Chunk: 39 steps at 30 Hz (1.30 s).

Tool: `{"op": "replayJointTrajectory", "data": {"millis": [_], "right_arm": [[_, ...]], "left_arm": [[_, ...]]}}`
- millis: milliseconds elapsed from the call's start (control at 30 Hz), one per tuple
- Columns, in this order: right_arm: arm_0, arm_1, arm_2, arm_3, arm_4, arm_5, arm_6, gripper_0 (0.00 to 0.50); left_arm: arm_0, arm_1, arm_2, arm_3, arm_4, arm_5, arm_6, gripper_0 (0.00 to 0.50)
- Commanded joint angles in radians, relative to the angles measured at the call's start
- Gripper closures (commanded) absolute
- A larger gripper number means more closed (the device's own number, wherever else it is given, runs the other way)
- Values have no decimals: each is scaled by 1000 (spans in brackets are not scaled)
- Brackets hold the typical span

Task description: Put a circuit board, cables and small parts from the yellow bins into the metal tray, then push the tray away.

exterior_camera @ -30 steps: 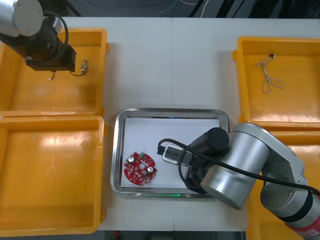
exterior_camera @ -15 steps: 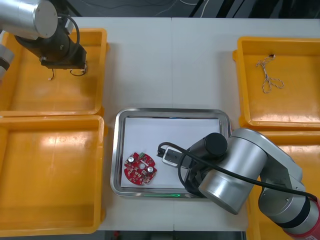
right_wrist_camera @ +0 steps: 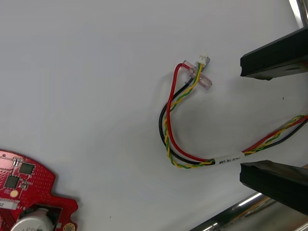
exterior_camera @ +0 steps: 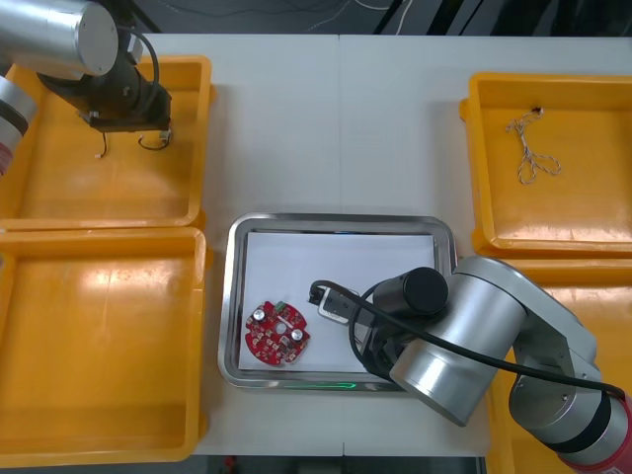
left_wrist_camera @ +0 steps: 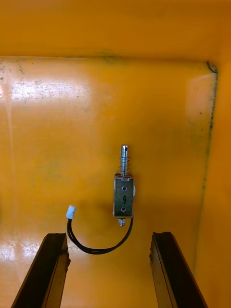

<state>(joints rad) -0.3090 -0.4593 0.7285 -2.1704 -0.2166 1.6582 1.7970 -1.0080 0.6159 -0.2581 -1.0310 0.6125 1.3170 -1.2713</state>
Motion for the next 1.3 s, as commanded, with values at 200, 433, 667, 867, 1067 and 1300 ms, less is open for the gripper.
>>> {"op": "replayJointTrajectory", "data": {"millis": [200, 433, 667, 867, 1067, 1300], "right_arm": [[-42, 53, -38, -29, 8, 58, -2, 0], [-104, 87, -153, -98, -10, 227, -10, 0], [-156, 87, -317, -175, -118, 262, -25, 0], [-217, 76, -480, -192, -221, 262, -30, 0], [-226, -5, -626, -193, -302, 262, -34, 0], [-231, -94, -745, -192, -357, 262, -48, 0]], "left_arm": [[-126, -64, -7, 146, -42, -94, -152, 0], [-139, -91, -7, 210, -53, -157, -171, 0], [-139, -96, -27, 224, -66, -157, -183, 0], [-138, -97, -50, 250, -60, -186, -186, 0], [-138, -96, -75, 270, -45, -203, -186, 0], [-132, -96, -95, 276, -36, -220, -184, 0]]}}
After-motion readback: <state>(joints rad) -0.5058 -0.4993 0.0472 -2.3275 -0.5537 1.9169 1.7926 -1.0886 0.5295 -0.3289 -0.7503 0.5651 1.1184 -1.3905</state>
